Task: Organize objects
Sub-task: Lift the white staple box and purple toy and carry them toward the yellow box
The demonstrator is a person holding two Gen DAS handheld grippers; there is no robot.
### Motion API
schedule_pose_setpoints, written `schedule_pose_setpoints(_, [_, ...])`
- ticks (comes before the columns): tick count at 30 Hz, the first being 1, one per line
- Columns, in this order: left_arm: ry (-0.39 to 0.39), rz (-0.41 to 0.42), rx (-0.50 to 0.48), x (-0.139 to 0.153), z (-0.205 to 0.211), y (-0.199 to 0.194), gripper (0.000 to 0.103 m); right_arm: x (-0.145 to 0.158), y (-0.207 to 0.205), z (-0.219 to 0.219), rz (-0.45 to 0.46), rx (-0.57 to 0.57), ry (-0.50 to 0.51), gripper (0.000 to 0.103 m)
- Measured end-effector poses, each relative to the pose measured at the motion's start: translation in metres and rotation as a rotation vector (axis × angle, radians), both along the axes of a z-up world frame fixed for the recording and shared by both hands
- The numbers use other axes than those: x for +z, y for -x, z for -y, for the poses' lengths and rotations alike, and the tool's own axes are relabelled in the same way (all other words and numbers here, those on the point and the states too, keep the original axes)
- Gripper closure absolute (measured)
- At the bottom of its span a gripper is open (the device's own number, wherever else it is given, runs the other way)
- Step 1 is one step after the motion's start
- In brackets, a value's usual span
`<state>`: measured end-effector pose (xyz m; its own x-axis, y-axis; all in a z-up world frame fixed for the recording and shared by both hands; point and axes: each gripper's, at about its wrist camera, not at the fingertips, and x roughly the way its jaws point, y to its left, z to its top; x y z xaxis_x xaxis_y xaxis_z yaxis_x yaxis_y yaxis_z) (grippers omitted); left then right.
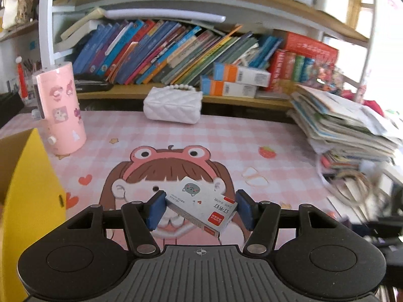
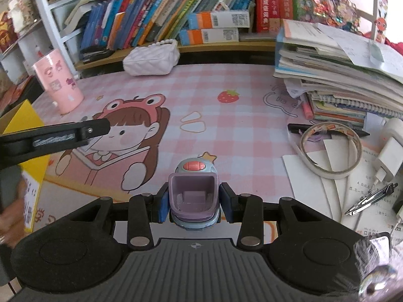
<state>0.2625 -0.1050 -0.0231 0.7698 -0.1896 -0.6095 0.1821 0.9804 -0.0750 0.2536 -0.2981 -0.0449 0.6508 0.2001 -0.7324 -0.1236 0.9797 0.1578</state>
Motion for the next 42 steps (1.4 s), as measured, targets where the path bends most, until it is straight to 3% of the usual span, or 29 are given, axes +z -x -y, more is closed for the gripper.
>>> schedule_pose_setpoints(12, [0.043, -0.06, -0.07, 0.004, -0.029, 0.087, 0.044, 0.004, 0.056, -0.031, -0.029, 0.024, 0.068, 0.065])
schedule_pose_setpoints(16, [0.051, -0.045, -0.08, 0.006, -0.044, 0.106, 0.044, 0.009, 0.074, -0.054, -0.02, 0.059, 0.076, 0.065])
schedule_pose_setpoints(32, [0.093, -0.044, 0.068, 0.01, -0.138, 0.196, 0.044, 0.016, 0.146, -0.153, -0.012, 0.209, 0.101, 0.065])
schedule_pose_setpoints(42, [0.079, -0.018, 0.114, 0.018, -0.178, 0.248, 0.044, 0.021, 0.189, -0.198, 0.012, 0.253, 0.082, 0.065])
